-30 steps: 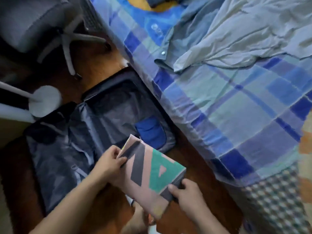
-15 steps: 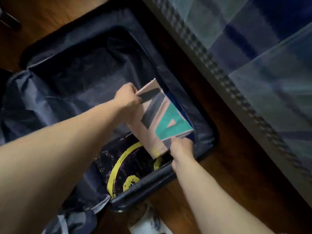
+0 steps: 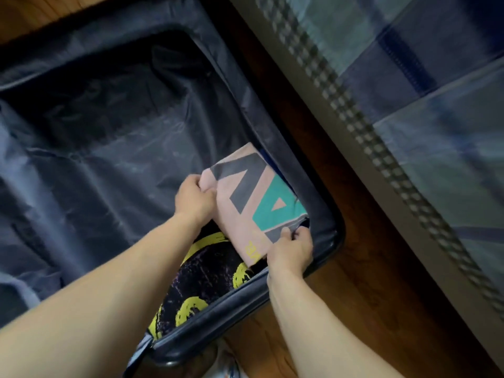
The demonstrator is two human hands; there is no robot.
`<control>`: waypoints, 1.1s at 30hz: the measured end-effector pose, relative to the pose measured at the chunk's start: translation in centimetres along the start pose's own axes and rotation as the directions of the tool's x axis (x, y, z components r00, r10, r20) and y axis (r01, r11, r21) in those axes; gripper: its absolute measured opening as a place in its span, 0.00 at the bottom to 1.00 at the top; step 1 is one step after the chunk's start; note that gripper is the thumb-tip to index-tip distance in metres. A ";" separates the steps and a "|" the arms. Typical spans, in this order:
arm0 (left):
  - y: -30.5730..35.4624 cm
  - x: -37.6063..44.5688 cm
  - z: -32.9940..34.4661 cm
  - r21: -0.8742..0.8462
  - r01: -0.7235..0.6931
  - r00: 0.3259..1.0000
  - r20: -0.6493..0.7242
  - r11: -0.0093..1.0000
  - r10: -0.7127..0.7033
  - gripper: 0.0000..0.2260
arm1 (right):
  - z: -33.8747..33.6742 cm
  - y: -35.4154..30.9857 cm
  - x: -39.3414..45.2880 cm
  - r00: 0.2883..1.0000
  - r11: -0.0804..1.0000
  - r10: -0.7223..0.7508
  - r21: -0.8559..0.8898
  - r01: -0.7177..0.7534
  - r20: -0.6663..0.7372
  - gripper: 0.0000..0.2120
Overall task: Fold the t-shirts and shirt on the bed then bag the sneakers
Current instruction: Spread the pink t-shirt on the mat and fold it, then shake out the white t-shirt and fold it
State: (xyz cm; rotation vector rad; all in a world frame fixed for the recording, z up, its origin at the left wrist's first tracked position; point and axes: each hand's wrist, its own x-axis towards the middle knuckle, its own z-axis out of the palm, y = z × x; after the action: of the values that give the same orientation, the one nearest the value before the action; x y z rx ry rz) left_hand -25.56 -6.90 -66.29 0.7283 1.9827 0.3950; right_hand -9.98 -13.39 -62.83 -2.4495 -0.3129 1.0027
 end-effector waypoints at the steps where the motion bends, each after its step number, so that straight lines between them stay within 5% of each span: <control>1: 0.7 -0.1 -0.3 -0.064 -0.061 0.998 -0.022 0.996 0.059 0.09 | 0.1 -0.1 0.1 1.000 1.000 -0.020 0.022 0.021 -0.014 0.07; 5: 2.0 0.1 0.1 -0.188 -0.116 0.993 -0.011 0.975 0.116 0.13 | 0.3 0.2 1.0 0.997 0.999 0.033 0.027 -0.031 -0.067 0.04; 10: 0.6 0.1 0.7 -0.059 0.182 0.982 -0.036 0.982 -0.184 0.29 | 0.2 -0.8 1.0 0.995 0.971 0.081 -0.219 -0.094 -0.065 0.09; 13: 0.4 -2.4 1.1 0.319 -0.091 0.964 -0.210 0.943 0.164 0.21 | 0.3 -1.7 -1.0 0.966 0.907 -0.235 -0.380 0.180 -0.105 0.08; 14: 0.0 -3.3 1.4 0.478 -0.200 0.930 -0.182 0.856 0.319 0.15 | 0.6 -1.8 -1.8 0.897 0.800 -0.441 -0.470 0.372 -0.040 0.08; 16: -1.6 -4.7 2.1 0.633 -0.392 0.873 0.026 0.667 0.488 0.07 | 1.8 -1.4 -2.0 0.621 0.409 -0.720 -0.533 0.741 0.311 0.11; 17: -2.8 -5.3 2.4 0.656 -0.473 0.845 0.150 0.588 0.513 0.06 | 2.2 -1.2 -0.8 0.481 0.183 -0.710 -0.524 0.832 0.515 0.17; 18: -4.3 -5.6 2.8 0.668 -0.540 0.811 0.253 0.512 0.527 0.09 | 2.4 -1.2 1.0 0.413 -0.004 -0.612 -0.525 0.851 0.675 0.23; 19: -5.5 -5.7 3.0 0.680 -0.594 0.770 0.326 0.430 0.548 0.16 | 2.2 -1.3 3.4 0.432 -0.109 -0.486 -0.543 0.832 0.760 0.29; 22: -7.3 -5.0 3.5 0.711 -0.631 0.741 0.431 0.312 0.516 0.32 | 0.9 -1.1 9.3 0.601 -0.112 -0.308 -0.656 0.746 0.737 0.37; 28: -5.6 -5.6 5.0 0.809 -0.485 0.874 0.429 0.332 0.229 0.35 | 2.6 -0.9 7.4 0.635 -0.140 -0.296 -0.690 0.710 0.714 0.39; 30: -4.3 -6.9 4.0 0.826 -0.467 0.884 0.444 0.317 0.145 0.35 | 1.4 -2.1 5.4 0.577 -0.162 -0.313 -0.641 0.750 0.754 0.37; 33: -2.3 -10.7 2.2 0.789 -0.485 0.867 0.489 0.378 0.092 0.29 | -2.8 -3.3 1.1 0.399 -0.196 -0.315 -0.470 0.861 0.861 0.35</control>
State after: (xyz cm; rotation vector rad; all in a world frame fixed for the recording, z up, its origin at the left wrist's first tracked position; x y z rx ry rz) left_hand -20.48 -15.50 -61.37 1.7292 1.5548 -0.6949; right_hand -7.34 -11.02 -60.12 -1.9554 -2.9077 0.8801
